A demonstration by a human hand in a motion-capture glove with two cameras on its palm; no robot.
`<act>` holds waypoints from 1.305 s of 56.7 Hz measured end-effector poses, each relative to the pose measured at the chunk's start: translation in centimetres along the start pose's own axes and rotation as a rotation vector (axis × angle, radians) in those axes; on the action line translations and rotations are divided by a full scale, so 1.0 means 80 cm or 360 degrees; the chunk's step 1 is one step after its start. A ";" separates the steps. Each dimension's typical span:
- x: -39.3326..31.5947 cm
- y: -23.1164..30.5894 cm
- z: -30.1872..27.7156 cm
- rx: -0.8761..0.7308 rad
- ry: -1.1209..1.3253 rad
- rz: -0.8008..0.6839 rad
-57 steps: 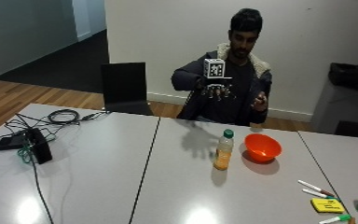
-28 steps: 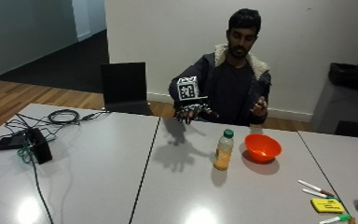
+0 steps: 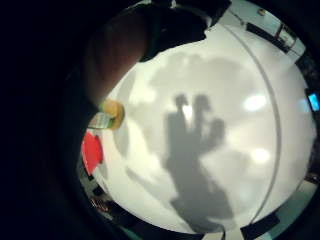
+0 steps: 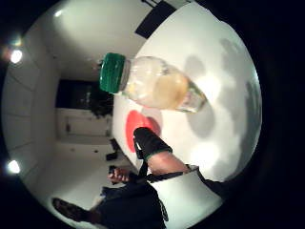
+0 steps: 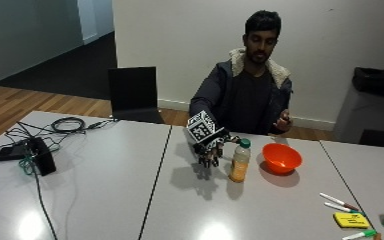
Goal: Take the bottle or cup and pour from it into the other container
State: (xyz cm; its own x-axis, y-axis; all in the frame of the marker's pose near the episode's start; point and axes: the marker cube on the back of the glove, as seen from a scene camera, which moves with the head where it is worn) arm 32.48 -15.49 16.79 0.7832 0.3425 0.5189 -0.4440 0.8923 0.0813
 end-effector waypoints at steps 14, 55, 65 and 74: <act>-0.026 -0.011 0.061 -0.0161 -0.0462 0.0043; -0.057 -0.019 0.082 0.0080 -0.1088 -0.0016; -0.111 -0.009 0.030 0.0028 -0.0906 -0.0170; -0.182 0.008 -0.011 0.0017 -0.0665 -0.0188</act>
State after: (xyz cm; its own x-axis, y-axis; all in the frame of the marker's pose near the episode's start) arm 21.17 -19.64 8.57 0.5866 0.0876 0.8052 -0.3679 0.9145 0.1685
